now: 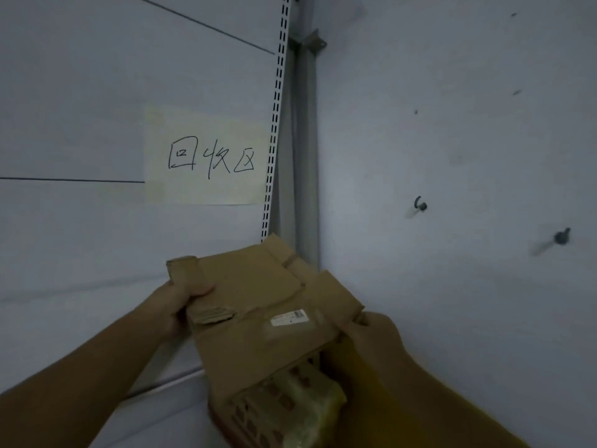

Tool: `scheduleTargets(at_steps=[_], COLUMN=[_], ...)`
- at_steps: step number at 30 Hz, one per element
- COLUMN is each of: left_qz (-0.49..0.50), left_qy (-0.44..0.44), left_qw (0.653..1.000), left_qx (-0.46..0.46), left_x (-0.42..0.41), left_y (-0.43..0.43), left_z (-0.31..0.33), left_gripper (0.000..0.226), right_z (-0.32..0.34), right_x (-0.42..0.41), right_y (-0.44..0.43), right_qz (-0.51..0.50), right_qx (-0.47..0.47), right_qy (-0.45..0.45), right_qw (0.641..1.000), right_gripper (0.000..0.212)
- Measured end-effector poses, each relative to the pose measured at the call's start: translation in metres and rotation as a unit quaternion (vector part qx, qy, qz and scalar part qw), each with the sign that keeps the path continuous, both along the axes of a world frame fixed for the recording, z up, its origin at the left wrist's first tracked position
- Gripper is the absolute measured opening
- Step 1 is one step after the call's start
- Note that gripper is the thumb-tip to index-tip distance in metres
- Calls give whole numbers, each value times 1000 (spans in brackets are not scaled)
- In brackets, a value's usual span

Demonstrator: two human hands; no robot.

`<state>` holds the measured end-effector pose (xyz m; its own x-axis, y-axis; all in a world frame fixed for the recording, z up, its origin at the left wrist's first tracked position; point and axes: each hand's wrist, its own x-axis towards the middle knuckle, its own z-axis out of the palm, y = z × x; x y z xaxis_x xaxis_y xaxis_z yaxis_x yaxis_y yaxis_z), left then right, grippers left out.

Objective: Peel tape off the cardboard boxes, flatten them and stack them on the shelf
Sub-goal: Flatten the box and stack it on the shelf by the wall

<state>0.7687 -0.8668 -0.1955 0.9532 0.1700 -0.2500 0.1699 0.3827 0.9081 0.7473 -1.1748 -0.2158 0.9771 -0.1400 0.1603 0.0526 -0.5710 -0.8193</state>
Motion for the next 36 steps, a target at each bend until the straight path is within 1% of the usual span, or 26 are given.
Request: scheduleTargets(at_steps=[1, 2, 3, 5, 6, 7, 8, 11, 14, 15, 17, 18, 20, 23, 25, 26, 28, 29, 30, 31, 33, 34, 35, 36], left_qz=[7, 13, 22, 35, 35, 33, 34, 57, 95, 104, 102, 102, 127, 173, 169, 177, 179, 152, 108, 63, -3, -20, -31, -39], left_qy=[10, 21, 33, 60, 73, 83, 88, 82, 56, 46, 25, 15, 3, -48, -77, -79, -77, -70, -43, -2, 67, 88, 106, 120], left_qw=[1000, 1000, 999, 997, 995, 993, 992, 985, 981, 979, 970, 964, 959, 949, 949, 941, 907, 888, 868, 835, 740, 706, 686, 675], left_qx=[1, 5, 12, 35, 53, 72, 89, 140, 159, 168, 220, 244, 252, 261, 256, 277, 373, 428, 483, 547, 669, 702, 720, 727], left_x=[14, 27, 39, 61, 72, 82, 89, 109, 120, 122, 121, 120, 114, 102, 97, 94, 90, 89, 90, 91, 98, 102, 104, 104], left_y=[2, 3, 4, 5, 6, 6, 6, 2, -1, -1, -3, -4, -6, -7, -10, -11, -15, -17, -20, -22, -26, -27, -29, -31], left_z=[-2, -3, -3, -3, -4, -4, -5, -12, -19, -20, -21, -22, -26, -31, -33, -33, -32, -32, -33, -35, -41, -42, -41, -41], left_gripper=[37, 37, 38, 40, 40, 39, 38, 43, 54, 49, 26, 20, 24, 29, 43, 49, 49, 47, 47, 50, 57, 58, 58, 58], right_z=[2, 4, 5, 4, 5, 4, 4, -3, -5, -6, -11, -15, -26, -35, -34, -34, -32, -31, -30, -30, -29, -29, -29, -28], right_x=[14, 26, 39, 62, 73, 83, 94, 130, 162, 173, 193, 199, 208, 214, 214, 213, 210, 209, 207, 207, 208, 209, 210, 211], right_y=[4, 8, 10, 12, 12, 15, 18, 34, 62, 72, 90, 96, 102, 104, 105, 106, 106, 105, 105, 104, 104, 104, 104, 103], right_qz=[15, 22, 25, 26, 36, 56, 82, 187, 277, 299, 331, 341, 350, 351, 356, 359, 362, 362, 362, 362, 365, 368, 370, 373], right_qx=[-28, -55, -79, -106, -122, -149, -183, -279, -318, -331, -363, -374, -383, -386, -384, -380, -371, -368, -367, -366, -366, -365, -363, -360], right_qy=[-4, 7, 8, -17, -45, -74, -84, -104, -121, -123, -102, -76, -32, -22, -20, -19, -25, -30, -33, -36, -38, -38, -38, -37], right_qw=[1000, 998, 996, 994, 991, 984, 976, 936, 898, 887, 865, 859, 854, 853, 852, 852, 855, 856, 856, 856, 855, 854, 854, 854], right_gripper=[43, 27, 22, 55, 61, 62, 60, 57, 64, 65, 66, 68, 72, 79, 78, 76, 71, 69, 68, 68, 68, 68, 68, 68])
